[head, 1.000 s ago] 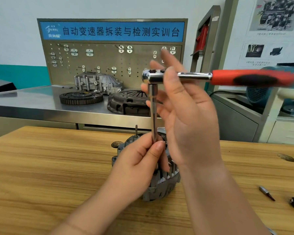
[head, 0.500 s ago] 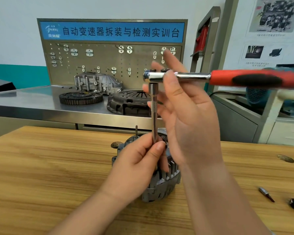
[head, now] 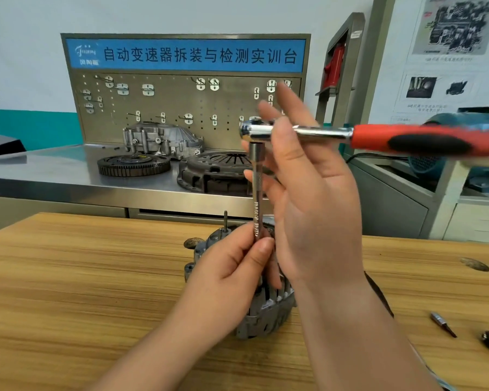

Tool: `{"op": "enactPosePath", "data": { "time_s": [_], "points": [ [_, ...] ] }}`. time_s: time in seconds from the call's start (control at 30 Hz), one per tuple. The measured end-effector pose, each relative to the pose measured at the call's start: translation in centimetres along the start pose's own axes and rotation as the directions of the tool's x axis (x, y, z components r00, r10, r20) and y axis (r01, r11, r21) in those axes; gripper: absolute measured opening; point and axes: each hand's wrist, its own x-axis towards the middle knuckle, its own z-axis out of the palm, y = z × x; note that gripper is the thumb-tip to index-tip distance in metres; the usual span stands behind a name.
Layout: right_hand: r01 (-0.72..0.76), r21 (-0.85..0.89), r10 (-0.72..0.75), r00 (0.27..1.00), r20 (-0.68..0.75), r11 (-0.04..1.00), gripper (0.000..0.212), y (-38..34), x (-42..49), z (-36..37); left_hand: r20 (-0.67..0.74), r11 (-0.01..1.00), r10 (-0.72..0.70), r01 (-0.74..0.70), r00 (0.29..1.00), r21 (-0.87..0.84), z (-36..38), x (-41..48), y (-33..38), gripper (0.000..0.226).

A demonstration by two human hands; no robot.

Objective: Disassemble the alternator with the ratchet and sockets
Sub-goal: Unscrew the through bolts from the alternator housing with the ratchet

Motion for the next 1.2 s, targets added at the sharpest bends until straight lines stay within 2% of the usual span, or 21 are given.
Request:
{"op": "enactPosePath", "data": {
  "time_s": [0.1,0.23,0.3,0.37,0.5,0.6,0.73,0.87,0.93,1.0,1.07,1.13,1.2],
  "points": [
    [0.105,-0.073,-0.099,0.992,0.083,0.992,0.032,-0.02,-0.12,0.32,-0.018,1.000,0.003,-0.002,1.000,0.009,0.11,0.02,-0.05,0.025],
    [-0.072,0.120,0.063,0.995,0.081,0.990,0.029,-0.23,-0.04,0.00,0.042,0.997,0.011,-0.008,0.999,-0.074,-0.25,-0.13,-0.04,0.037],
    [-0.139,0.129,0.131,0.989,0.072,0.982,0.037,-0.11,-0.01,-0.30,0.060,0.996,0.026,-0.020,0.998,-0.091,-0.29,-0.23,0.01,0.043],
    [-0.160,0.101,0.156,0.987,0.046,0.982,0.040,-0.02,0.02,-0.37,0.057,0.997,0.028,-0.023,0.998,-0.078,-0.20,-0.31,0.16,0.038],
    [-0.044,-0.008,0.044,0.998,0.033,0.999,0.025,0.05,-0.04,-0.02,-0.019,0.999,0.005,-0.005,1.000,-0.037,-0.04,-0.12,0.18,0.026],
    [0.043,-0.010,-0.042,0.996,0.082,0.999,0.029,0.04,-0.11,0.24,-0.026,0.999,0.002,-0.003,1.000,-0.032,-0.01,0.00,0.21,0.028],
    [-0.101,0.129,0.088,0.991,0.100,0.986,0.030,-0.18,0.02,-0.05,0.025,0.993,0.004,-0.001,1.000,-0.120,-0.19,-0.21,0.19,0.031],
    [-0.168,0.124,0.161,0.985,0.068,0.978,0.038,0.05,0.10,-0.52,0.058,0.995,-0.001,0.007,0.998,-0.096,-0.32,-0.37,0.14,0.035],
    [-0.134,0.087,0.130,0.990,0.050,0.987,0.032,-0.03,0.16,-0.38,0.045,0.997,-0.018,0.021,0.999,-0.072,-0.21,-0.24,0.24,0.031],
    [-0.028,0.015,0.027,0.998,0.058,0.999,0.025,-0.24,0.19,-0.23,0.019,0.999,-0.015,0.016,1.000,-0.052,-0.05,-0.07,0.34,0.029],
    [0.069,-0.040,-0.064,0.991,0.117,0.997,0.029,-0.33,0.11,-0.10,-0.015,1.000,-0.016,0.015,1.000,-0.020,0.10,0.07,0.30,0.029],
    [0.053,0.018,-0.055,0.988,0.142,0.998,0.032,-0.36,0.11,-0.01,-0.045,0.999,-0.043,0.042,0.998,-0.032,0.08,0.06,0.33,0.028],
    [-0.011,0.073,0.000,0.989,0.145,0.997,0.029,-0.35,0.16,-0.05,-0.006,0.997,-0.033,0.033,0.999,-0.074,0.00,-0.04,0.32,0.028]
  ]
}}
